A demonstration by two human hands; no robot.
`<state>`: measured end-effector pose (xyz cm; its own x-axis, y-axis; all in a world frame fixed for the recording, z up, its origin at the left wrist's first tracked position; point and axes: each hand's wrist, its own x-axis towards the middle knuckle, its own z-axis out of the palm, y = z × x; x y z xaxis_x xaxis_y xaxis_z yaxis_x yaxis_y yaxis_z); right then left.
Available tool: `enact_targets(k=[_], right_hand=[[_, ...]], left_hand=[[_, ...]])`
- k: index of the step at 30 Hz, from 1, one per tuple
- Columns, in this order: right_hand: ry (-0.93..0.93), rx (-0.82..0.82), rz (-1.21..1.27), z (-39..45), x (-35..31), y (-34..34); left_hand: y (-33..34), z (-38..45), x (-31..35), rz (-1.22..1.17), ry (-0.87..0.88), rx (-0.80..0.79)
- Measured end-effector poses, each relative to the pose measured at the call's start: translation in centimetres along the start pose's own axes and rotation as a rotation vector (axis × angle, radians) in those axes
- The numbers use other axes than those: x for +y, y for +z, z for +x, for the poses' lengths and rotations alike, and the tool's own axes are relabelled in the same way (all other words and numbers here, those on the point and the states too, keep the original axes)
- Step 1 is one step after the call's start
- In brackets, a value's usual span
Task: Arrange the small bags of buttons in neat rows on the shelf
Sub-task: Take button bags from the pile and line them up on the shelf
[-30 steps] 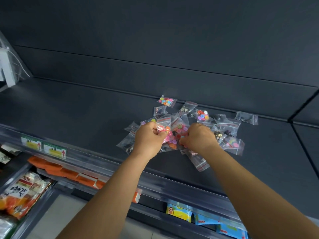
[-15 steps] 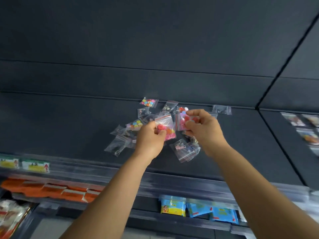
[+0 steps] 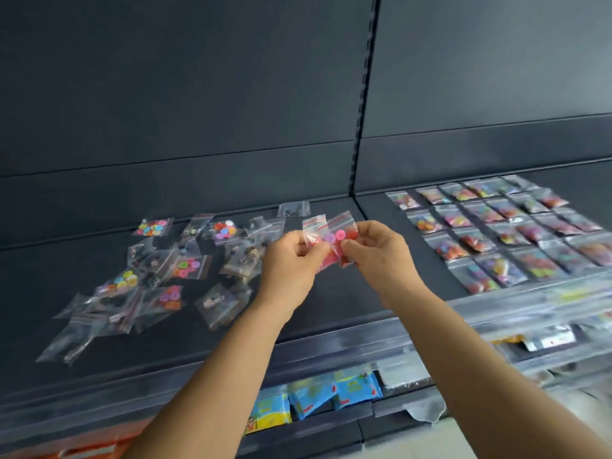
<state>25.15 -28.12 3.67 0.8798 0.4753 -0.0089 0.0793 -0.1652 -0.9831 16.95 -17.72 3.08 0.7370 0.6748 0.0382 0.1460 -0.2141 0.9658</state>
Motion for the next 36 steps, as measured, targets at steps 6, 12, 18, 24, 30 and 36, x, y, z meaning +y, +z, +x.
enact_targets(k=[6, 12, 18, 24, 30, 36], right_hand=[[0.001, 0.011, -0.131, 1.9, 1.6, -9.9], [-0.037, -0.048, -0.287, 4.3, 2.8, -16.8], [-0.077, -0.118, -0.342, 7.0, 3.7, -18.2], [-0.068, -0.115, -0.389, 10.7, 4.0, -16.0], [-0.035, -0.061, -0.457, 14.9, 4.4, -12.9], [0.041, -0.084, -0.599, 16.6, 4.7, -10.8]], left_hand=[[9.9, -0.1, 2.7, 0.001, -0.013, 0.017], [16.7, -0.1, 4.5, -0.011, -0.084, 0.041], [18.6, 1.5, 4.7, 0.004, -0.11, 0.106], [17.6, 6.1, 3.3, 0.071, -0.128, 0.126], [16.2, 12.4, 1.2, 0.11, -0.167, 0.145], [16.0, 17.2, -0.3, 0.201, -0.174, 0.085]])
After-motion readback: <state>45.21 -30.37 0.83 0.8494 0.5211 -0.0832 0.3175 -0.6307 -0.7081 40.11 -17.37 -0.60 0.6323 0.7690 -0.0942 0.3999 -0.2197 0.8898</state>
